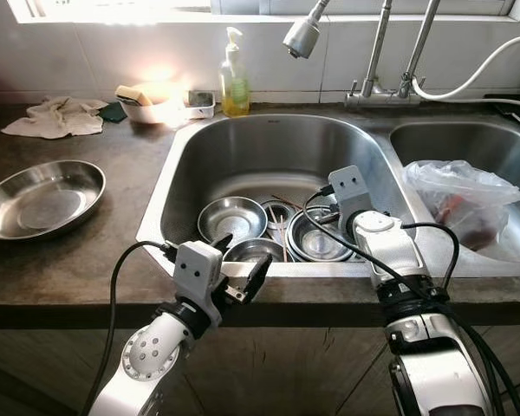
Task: Kitchen organization
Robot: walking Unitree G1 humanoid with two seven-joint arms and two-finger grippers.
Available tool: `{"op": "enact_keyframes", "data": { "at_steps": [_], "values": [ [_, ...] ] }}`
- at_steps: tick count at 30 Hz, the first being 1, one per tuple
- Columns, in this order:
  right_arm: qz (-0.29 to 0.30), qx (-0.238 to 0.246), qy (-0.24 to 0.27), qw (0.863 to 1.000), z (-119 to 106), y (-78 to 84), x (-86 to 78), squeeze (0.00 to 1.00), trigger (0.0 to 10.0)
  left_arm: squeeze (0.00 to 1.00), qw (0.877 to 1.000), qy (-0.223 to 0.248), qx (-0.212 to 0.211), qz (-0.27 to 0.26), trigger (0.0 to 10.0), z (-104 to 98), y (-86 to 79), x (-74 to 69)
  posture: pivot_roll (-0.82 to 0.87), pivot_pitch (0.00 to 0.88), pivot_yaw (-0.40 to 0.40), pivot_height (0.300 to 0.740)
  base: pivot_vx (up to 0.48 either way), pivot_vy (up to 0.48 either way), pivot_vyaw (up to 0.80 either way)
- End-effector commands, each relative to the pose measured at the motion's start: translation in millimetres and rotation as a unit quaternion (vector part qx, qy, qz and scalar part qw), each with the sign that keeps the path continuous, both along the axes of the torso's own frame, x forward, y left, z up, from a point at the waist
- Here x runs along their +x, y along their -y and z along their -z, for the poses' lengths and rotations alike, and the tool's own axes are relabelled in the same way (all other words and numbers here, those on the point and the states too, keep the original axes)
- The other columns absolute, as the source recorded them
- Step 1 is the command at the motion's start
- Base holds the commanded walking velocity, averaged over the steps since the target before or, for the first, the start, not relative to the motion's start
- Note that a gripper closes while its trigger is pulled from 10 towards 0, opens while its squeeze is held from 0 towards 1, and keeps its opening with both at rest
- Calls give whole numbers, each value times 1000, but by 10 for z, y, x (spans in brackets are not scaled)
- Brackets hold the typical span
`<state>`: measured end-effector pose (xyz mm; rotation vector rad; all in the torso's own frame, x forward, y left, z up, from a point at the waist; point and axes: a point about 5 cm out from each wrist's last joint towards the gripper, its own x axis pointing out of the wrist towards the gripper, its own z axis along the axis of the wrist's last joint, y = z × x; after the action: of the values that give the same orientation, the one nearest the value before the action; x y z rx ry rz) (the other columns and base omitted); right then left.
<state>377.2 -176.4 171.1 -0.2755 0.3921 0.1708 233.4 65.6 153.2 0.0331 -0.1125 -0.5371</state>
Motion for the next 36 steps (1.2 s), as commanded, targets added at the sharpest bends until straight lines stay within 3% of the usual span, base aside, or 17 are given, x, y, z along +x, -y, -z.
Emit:
{"op": "enact_keyframes", "data": {
  "at_steps": [1,8,11,12,18,19,20,24,29,36],
  "values": [
    [0,2,3,1000,-12,7,17,1000,10000,0,1000,-23,11,6,10000,77,5,-36,61,141,-49,740,0,0,0],
    [8,11,19,1000,-20,7,19,1000,10000,0,1000,-25,12,8,10000,79,5,-43,64,136,-47,740,0,0,0],
    [14,23,51,998,-88,3,14,1000,10000,0,1000,-25,13,9,10000,79,5,-41,62,130,-43,740,0,0,0],
    [19,28,73,997,-134,5,-1,0,10000,0,1000,-25,13,9,10000,78,6,-39,63,124,-41,740,0,0,0],
    [28,45,145,988,-301,4,-85,0,10000,0,1000,-23,14,8,10000,79,2,-23,58,108,-35,740,0,0,0],
    [26,78,222,971,-497,-29,-231,0,10000,0,1000,-21,15,7,10000,79,-5,1,53,101,-29,740,0,0,0],
    [24,88,246,965,-555,-53,-305,0,10000,0,1000,-20,14,6,10000,77,-7,13,52,101,-26,740,0,0,0],
    [2,84,285,955,-606,-155,-483,0,10000,0,1000,-14,16,8,10000,64,0,63,38,95,-16,740,0,0,0],
    [2,128,309,943,-558,-257,-806,0,10000,0,1000,-2,15,5,10000,21,-3,140,28,83,-11,740,0,0,0],
    [6,164,307,937,-396,-371,-1124,0,10000,0,1000,-1,11,-6,10000,27,-19,172,22,72,-14,740,0,0,157]
  ]
}}
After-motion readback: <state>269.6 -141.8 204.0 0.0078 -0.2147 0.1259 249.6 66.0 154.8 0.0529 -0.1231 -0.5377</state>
